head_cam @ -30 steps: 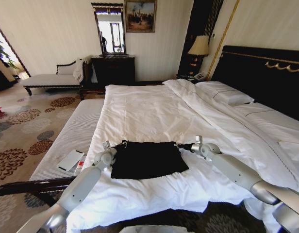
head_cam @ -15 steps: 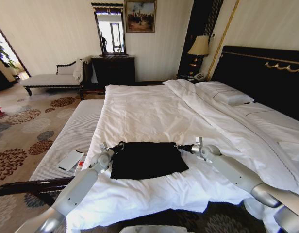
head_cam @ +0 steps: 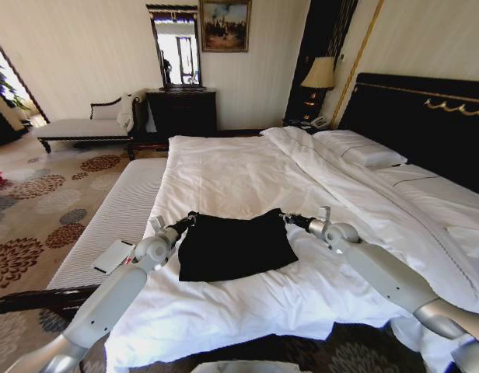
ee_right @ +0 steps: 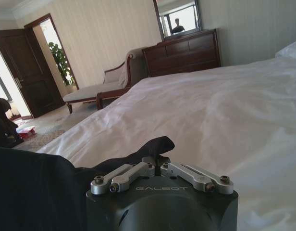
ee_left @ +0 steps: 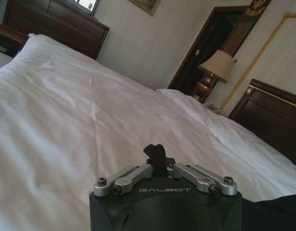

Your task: Fold the clothes on the bed.

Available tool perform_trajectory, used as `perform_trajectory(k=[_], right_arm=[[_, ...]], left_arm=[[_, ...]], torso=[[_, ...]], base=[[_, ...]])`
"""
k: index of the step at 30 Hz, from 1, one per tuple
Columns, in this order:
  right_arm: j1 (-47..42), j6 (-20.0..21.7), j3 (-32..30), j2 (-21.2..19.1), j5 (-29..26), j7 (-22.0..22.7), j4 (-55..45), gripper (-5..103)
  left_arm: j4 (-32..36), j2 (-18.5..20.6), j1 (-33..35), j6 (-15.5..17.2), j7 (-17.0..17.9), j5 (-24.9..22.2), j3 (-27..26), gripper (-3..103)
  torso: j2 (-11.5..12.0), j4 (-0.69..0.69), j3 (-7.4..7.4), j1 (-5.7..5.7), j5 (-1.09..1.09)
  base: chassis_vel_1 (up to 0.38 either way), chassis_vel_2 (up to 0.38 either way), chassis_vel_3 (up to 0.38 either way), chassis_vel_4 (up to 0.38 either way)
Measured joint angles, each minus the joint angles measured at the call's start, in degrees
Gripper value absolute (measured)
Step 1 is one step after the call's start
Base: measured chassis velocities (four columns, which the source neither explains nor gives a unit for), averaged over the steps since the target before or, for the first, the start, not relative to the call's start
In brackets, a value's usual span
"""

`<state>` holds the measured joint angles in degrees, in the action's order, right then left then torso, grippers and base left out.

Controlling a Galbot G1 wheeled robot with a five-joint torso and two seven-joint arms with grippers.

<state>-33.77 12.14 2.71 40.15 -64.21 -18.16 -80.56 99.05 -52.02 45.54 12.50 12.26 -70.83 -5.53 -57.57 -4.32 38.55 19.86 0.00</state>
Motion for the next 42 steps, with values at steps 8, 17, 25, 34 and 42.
perform_trajectory(k=[8, 17, 25, 34, 42], right_arm=[[-4.1, -0.3, -9.2, -3.7, -2.3, 0.0, -6.8, 1], [-10.3, 0.7, -17.1, -7.2, -6.0, 1.7, -17.0, 1], [-24.0, 3.5, -31.4, -12.6, -13.8, 4.8, -29.7, 1], [-33.3, 5.9, -38.5, -15.4, -16.3, 9.6, -36.3, 1], [-17.9, 6.4, -21.4, -11.8, -15.3, 12.0, -23.7, 1]], left_arm=[[7.5, 4.0, 2.1, -0.8, -0.2, -3.2, -6.2, 2], [16.5, 7.9, 7.6, -0.8, -0.3, -4.5, -11.8, 2], [27.0, 11.9, 15.6, -0.8, -0.2, -6.0, -16.9, 2], [31.3, 12.9, 19.0, -1.1, 2.3, -7.3, -17.9, 2], [19.5, 8.8, 13.8, -1.2, 2.8, -7.2, -14.1, 2]], torso=[[0.0, 0.00, 0.00, 0.00, 0.00], [0.0, 0.02, 0.00, 0.00, 0.01], [0.0, -0.01, -0.01, -0.01, -0.01], [0.0, 0.01, -0.02, -0.02, 0.01], [0.0, 0.01, 0.01, 0.02, -0.01]], base=[[0.000, 0.000, 0.000, 0.000], [0.000, 0.000, 0.000, 0.000], [0.000, 0.000, 0.000, 0.000], [0.000, 0.000, 0.000, 0.000], [0.000, 0.000, 0.000, 0.000]])
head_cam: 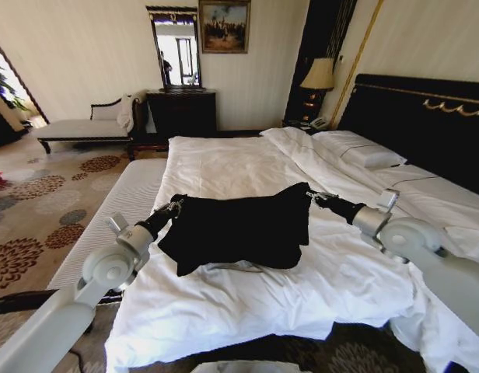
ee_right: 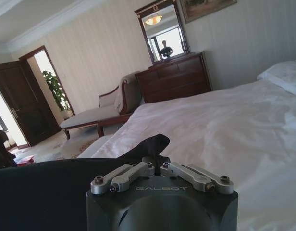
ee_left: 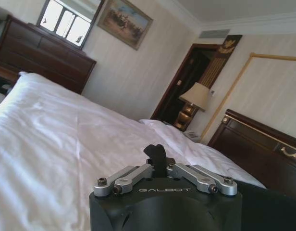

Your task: Fold the clothes on the bed.

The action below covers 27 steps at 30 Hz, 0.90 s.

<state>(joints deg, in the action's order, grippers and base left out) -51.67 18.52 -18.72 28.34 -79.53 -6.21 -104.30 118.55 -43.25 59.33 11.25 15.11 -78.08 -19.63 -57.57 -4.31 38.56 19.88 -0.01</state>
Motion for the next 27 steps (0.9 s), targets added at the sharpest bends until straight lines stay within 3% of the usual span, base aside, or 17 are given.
perform_trajectory(k=[1, 4, 6, 8, 12, 13, 17, 27], right_arm=[[4.7, -0.1, 5.4, 1.5, 0.5, 0.1, 3.6, 1], [10.0, -0.4, 11.0, 3.7, 1.4, 0.2, 7.5, 1], [16.3, -0.5, 17.4, 7.8, 3.0, 0.3, 13.2, 1], [18.3, -0.6, 19.5, 9.5, 3.3, 0.3, 15.2, 1], [24.7, -1.2, 27.6, 15.2, 4.8, -0.1, 23.7, 1], [24.7, -1.2, 27.6, 15.2, 4.8, -0.1, 23.7, 1], [28.6, -2.3, 30.2, 20.1, 6.7, -1.0, 32.9, 1], [33.8, -3.3, 32.7, 22.7, 7.3, -3.1, 42.6, 1]], left_arm=[[-3.0, -1.1, -1.7, 0.0, -0.3, 0.4, 1.9, 2], [-6.0, -2.1, -3.7, 0.0, -0.8, 1.4, 4.2, 2], [-11.1, -4.6, -8.0, -0.1, -1.1, 2.3, 8.2, 2], [-13.3, -5.8, -10.1, -0.2, -1.2, 2.5, 9.7, 2], [-23.8, -10.1, -18.5, -0.6, -2.7, 4.1, 15.6, 2], [-23.8, -10.1, -18.5, -0.6, -2.7, 4.1, 15.6, 2], [-34.3, -14.0, -24.4, -1.0, -5.0, 6.3, 18.6, 2], [-44.9, -17.0, -28.6, -1.9, -8.1, 8.1, 20.5, 2]], torso=[[0.0, 0.00, 0.00, 0.00, 0.02], [0.0, 0.01, 0.00, 0.00, 0.00], [0.0, 0.02, 0.01, 0.00, 0.03], [0.0, 0.02, 0.01, 0.00, 0.01], [0.0, -0.02, 0.01, 0.01, -0.01], [0.0, -0.02, 0.01, 0.01, -0.01], [0.0, -0.01, 0.01, 0.00, 0.02], [0.0, -0.01, 0.00, -0.02, 0.02]], base=[[0.000, 0.000, 0.000, 0.000], [0.000, 0.000, 0.000, 0.000], [0.000, 0.000, 0.000, 0.000], [0.000, 0.000, 0.000, 0.000], [0.000, 0.000, 0.000, 0.000], [0.000, 0.000, 0.000, 0.000], [0.000, 0.000, 0.000, 0.000], [0.000, 0.000, 0.000, 0.000]])
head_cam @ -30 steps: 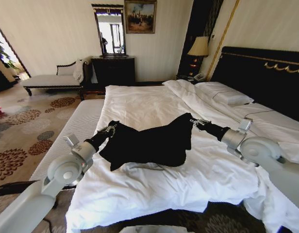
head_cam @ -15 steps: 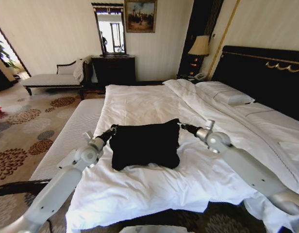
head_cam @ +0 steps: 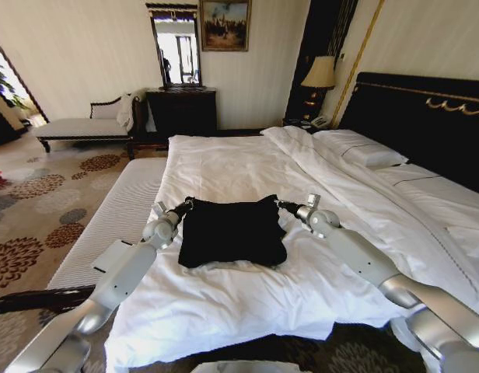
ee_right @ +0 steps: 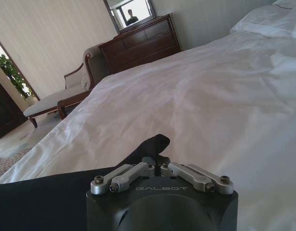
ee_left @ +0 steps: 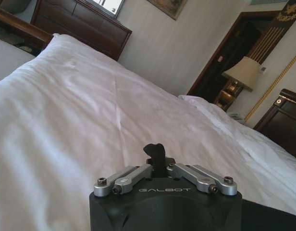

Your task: Fold the clothes on the bed.

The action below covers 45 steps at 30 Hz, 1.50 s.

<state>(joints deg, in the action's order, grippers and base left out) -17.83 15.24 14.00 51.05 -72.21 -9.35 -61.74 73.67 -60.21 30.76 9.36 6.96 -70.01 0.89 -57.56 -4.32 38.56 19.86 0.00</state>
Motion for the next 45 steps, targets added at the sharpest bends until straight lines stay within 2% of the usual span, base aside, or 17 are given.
perform_trajectory(k=[5, 11, 15, 17, 20, 29, 33, 40, 45], right_arm=[[2.8, -1.0, 1.3, 1.7, 0.3, -0.9, 4.3, 1], [1.6, -1.8, 0.9, 2.0, 0.7, -0.9, 4.0, 1], [-2.1, -2.2, -1.4, 0.8, 0.8, -0.7, 0.5, 1], [-3.2, -2.3, -2.2, 0.4, 0.9, -0.6, -0.8, 1], [-8.7, -3.1, -6.3, -1.2, 4.2, -0.8, -6.8, 1], [-15.4, -5.6, -12.1, -2.2, 9.6, -2.2, -10.4, 1], [-21.5, -7.2, -16.9, -3.6, 12.7, -3.9, -15.1, 1], [-30.0, -9.0, -22.0, -4.0, 15.6, -4.6, -18.8, 1], [-36.5, -11.9, -26.4, -3.6, 21.0, -6.3, -20.7, 1]], left_arm=[[-4.2, -1.3, -2.1, -0.5, -0.7, 0.8, 0.0, 2], [-4.0, -1.4, -1.5, -1.0, -1.0, 1.5, -0.3, 2], [1.4, -0.1, 1.8, -1.7, -1.1, 3.4, -0.9, 2], [2.0, 0.1, 2.2, -1.8, -1.1, 3.8, -1.0, 2], [7.2, 2.0, 6.0, -2.5, -1.7, 8.0, -1.8, 2], [13.7, 3.3, 13.5, -3.0, -0.6, 8.8, -5.0, 2], [18.1, 5.2, 19.0, -3.7, -0.6, 9.1, -6.9, 2], [21.9, 5.7, 22.8, -4.3, -0.3, 9.6, -8.2, 2], [24.5, 5.6, 25.9, -5.0, -0.2, 11.4, -8.6, 2]], torso=[[0.0, 0.01, 0.00, 0.01, 0.00], [0.0, 0.01, 0.00, 0.01, 0.00], [0.0, 0.01, -0.01, 0.00, 0.00], [0.0, 0.00, -0.01, 0.00, -0.01], [0.0, 0.00, -0.01, 0.00, -0.02], [0.0, 0.01, -0.01, 0.00, 0.00], [0.0, 0.02, -0.02, 0.00, 0.00], [0.0, 0.00, -0.02, -0.01, -0.02], [0.0, -0.02, -0.01, 0.00, -0.02]], base=[[0.000, 0.000, 0.000, 0.000], [0.000, 0.000, 0.000, 0.000], [0.000, 0.000, 0.000, 0.000], [0.000, 0.000, 0.000, 0.000], [0.000, 0.000, 0.000, 0.000], [0.000, 0.000, 0.000, 0.000], [0.000, 0.000, 0.000, 0.000], [0.000, 0.000, 0.000, 0.000], [0.000, 0.000, 0.000, 0.000]])
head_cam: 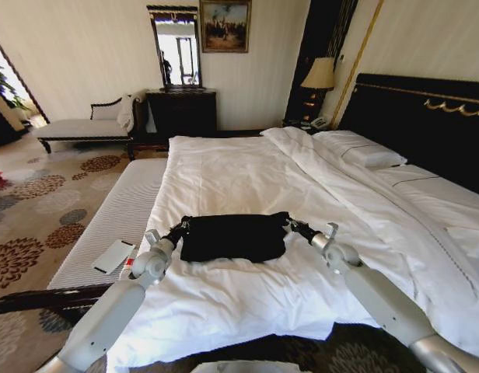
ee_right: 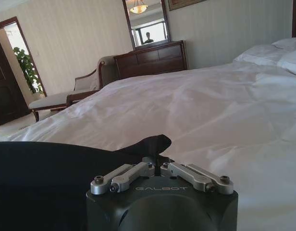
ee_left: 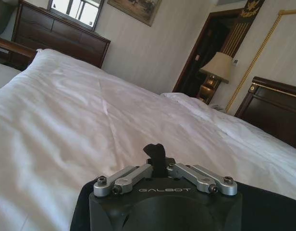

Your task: Fold the clothes on the bed.

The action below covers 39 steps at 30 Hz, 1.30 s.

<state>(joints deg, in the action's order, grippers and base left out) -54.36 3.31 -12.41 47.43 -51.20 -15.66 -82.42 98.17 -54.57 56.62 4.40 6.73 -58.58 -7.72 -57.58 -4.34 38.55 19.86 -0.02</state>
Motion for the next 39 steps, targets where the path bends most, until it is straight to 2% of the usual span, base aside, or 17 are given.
perform_trajectory(k=[10, 22, 27, 33, 35, 37, 39], right_arm=[[-5.7, -2.1, -3.1, 0.4, 3.0, 0.5, -5.3, 1], [-12.5, -3.5, -3.8, 2.0, 6.9, 2.0, -8.8, 1], [-13.9, -4.3, -3.8, 2.1, 7.9, 2.1, -9.0, 1], [-15.5, -5.4, -4.0, 2.1, 9.4, 2.0, -8.8, 1], [-15.8, -5.7, -4.0, 2.1, 9.5, 1.7, -8.6, 1], [-16.0, -5.8, -4.0, 2.1, 9.7, 1.5, -8.5, 1], [-16.6, -6.2, -4.0, 2.2, 10.1, 1.2, -8.5, 11]], left_arm=[[4.7, -0.5, 7.6, -1.8, -0.5, 4.1, -2.7, 2], [8.2, 1.5, 14.2, -3.0, -1.0, 5.1, -7.7, 2], [8.6, 1.1, 16.2, -3.7, -1.2, 6.3, -8.3, 2], [7.9, -0.5, 19.2, -5.0, -1.3, 9.9, -7.4, 2], [7.4, -0.9, 19.6, -5.4, -1.2, 11.5, -6.8, -1], [7.2, -1.1, 19.7, -5.7, -1.1, 12.1, -6.4, 2], [7.1, -1.2, 19.8, -5.9, -1.0, 12.7, -6.1, 12]], torso=[[0.0, 0.03, 0.00, 0.00, 0.03], [0.0, 0.03, 0.00, 0.01, 0.02], [0.0, 0.03, 0.00, 0.01, 0.02], [0.0, 0.03, 0.00, 0.00, 0.02], [0.0, 0.03, 0.00, 0.00, 0.02], [0.0, 0.04, 0.00, 0.00, 0.02], [0.0, 0.03, 0.00, 0.01, 0.02]], base=[[0.000, 0.000, 0.000, 0.000], [0.000, 0.000, 0.000, 0.000], [0.000, 0.000, 0.000, 0.000], [0.000, 0.000, 0.000, 0.000], [0.000, 0.000, 0.000, 0.000], [0.000, 0.000, 0.000, 0.000], [0.000, 0.000, 0.000, 0.000]])
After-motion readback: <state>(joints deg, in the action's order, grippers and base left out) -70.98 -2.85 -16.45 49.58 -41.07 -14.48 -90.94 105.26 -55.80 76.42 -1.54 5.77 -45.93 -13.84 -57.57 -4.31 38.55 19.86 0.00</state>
